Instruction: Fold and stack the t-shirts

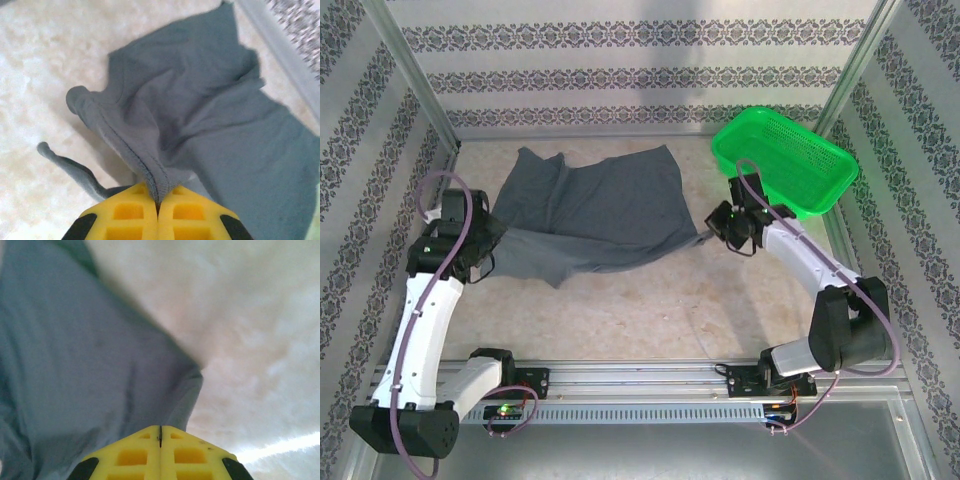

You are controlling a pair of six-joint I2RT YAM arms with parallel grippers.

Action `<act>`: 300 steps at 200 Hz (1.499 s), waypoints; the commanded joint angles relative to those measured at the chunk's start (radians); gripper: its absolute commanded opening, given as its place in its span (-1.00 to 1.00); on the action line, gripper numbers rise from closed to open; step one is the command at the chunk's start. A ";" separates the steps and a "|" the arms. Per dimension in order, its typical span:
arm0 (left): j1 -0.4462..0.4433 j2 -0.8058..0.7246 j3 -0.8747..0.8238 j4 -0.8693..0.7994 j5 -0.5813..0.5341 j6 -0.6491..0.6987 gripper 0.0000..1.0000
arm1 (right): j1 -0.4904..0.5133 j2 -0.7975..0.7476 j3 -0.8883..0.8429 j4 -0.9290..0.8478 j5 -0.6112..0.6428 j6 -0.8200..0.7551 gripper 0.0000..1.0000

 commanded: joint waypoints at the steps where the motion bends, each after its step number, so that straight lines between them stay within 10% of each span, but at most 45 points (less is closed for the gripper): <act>1: -0.003 -0.003 0.105 -0.046 -0.122 0.036 -1.00 | 0.064 0.016 0.115 -0.143 0.043 -0.210 -1.00; 60: -0.003 -0.094 0.018 -0.166 -0.274 0.036 -1.00 | 0.506 0.222 0.161 -0.245 -0.135 -0.477 -1.00; 84: -0.003 -0.103 -0.033 -0.156 -0.244 0.036 -1.00 | 0.516 0.198 0.071 -0.111 -0.207 -0.392 -0.26; 105: -0.003 -0.099 -0.056 -0.139 -0.229 0.041 -1.00 | 0.423 0.125 -0.035 -0.035 -0.167 -0.259 -0.11; 163: -0.003 -0.083 -0.075 -0.112 -0.199 0.040 -1.00 | 0.233 0.254 -0.027 0.053 -0.100 -0.131 -0.19; 270: -0.002 -0.090 -0.080 -0.105 -0.191 0.049 -1.00 | 0.290 0.507 0.170 0.076 -0.126 -0.105 -0.54; 300: -0.003 -0.087 -0.080 -0.095 -0.184 0.046 -1.00 | 0.295 0.524 0.224 -0.008 -0.080 -0.124 -1.00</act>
